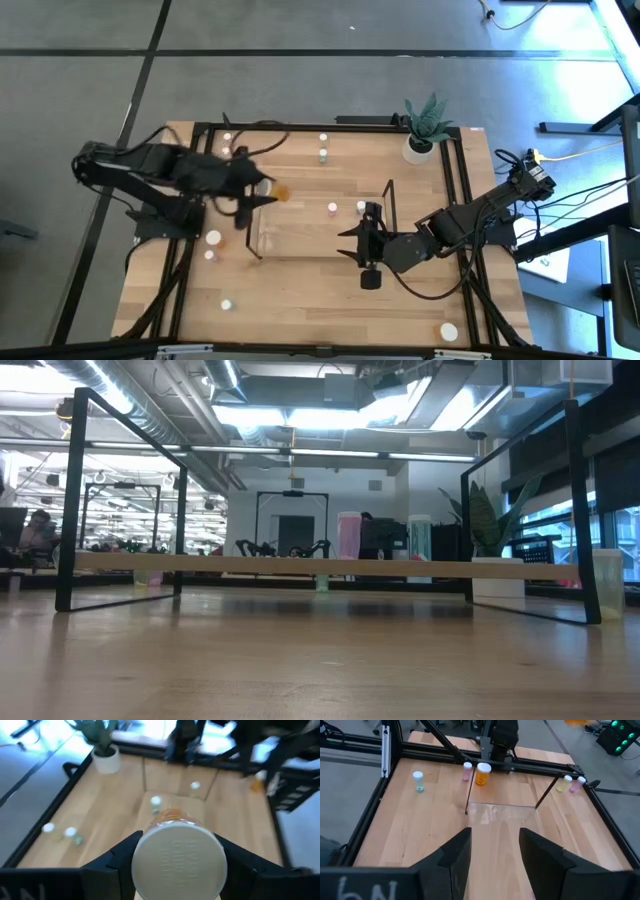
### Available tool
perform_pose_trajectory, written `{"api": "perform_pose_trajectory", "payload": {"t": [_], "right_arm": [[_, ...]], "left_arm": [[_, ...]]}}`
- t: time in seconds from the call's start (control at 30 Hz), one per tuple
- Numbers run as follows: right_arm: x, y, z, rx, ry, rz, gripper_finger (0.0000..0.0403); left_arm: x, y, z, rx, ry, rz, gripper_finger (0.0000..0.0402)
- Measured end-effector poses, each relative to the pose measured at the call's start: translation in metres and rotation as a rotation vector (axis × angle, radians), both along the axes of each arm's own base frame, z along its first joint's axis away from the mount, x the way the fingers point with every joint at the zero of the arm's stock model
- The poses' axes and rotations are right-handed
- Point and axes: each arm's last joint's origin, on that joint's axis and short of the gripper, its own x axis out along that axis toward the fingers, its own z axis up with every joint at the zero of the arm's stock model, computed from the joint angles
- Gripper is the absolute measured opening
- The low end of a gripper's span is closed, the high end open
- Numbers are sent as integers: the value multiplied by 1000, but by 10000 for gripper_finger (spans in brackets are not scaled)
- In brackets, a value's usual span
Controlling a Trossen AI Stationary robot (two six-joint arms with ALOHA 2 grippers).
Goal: Pick and place medicine bottles onto shelf by color
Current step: Put the bottom left orange pill bottle on the shelf
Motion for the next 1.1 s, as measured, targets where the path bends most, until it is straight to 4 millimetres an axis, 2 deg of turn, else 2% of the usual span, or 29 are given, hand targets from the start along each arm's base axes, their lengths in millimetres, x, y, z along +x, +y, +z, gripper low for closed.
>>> {"api": "perform_pose_trajectory", "payload": {"t": [0.13,0.3,0.53,0.77,0.97,1.1], "right_arm": [[1,-1,1,-7,-19,-33,168],[2,-4,1,4,-26,-65,168],[3,-7,1,15,-31,-93,168],[7,-22,0,-49,-33,-209,168],[10,-36,-4,-72,11,-250,168],[11,-38,-4,-66,18,-236,168]], "left_arm": [[25,16,-9,14,111,-7,195],[55,31,-32,26,236,-38,195],[89,37,-68,20,393,-126,195],[113,37,-97,45,497,-162,195],[128,37,-121,31,571,-172,195],[137,37,-136,26,619,-174,195]]}}
